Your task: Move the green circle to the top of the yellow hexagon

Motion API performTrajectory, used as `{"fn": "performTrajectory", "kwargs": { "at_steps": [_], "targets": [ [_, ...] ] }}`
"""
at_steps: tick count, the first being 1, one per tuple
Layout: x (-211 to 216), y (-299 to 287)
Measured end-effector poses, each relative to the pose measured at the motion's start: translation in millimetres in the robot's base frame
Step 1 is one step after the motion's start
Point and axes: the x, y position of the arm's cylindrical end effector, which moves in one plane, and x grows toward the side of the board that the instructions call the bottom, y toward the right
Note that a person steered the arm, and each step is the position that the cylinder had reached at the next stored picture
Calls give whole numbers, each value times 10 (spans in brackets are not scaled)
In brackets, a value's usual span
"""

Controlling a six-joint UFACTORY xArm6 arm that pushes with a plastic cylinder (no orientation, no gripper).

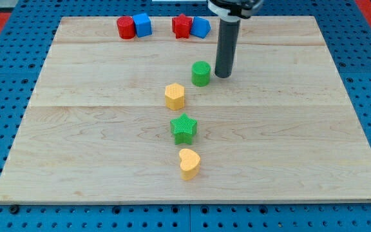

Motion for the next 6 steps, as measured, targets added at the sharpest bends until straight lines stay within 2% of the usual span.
{"fn": "performTrajectory", "kwargs": {
  "at_steps": [1,2,3,4,5,6],
  "targets": [
    [-136,-310],
    [-138,92],
    [105,265],
    [166,-306],
    [138,-556],
    [-297,-224]
  ]
}}
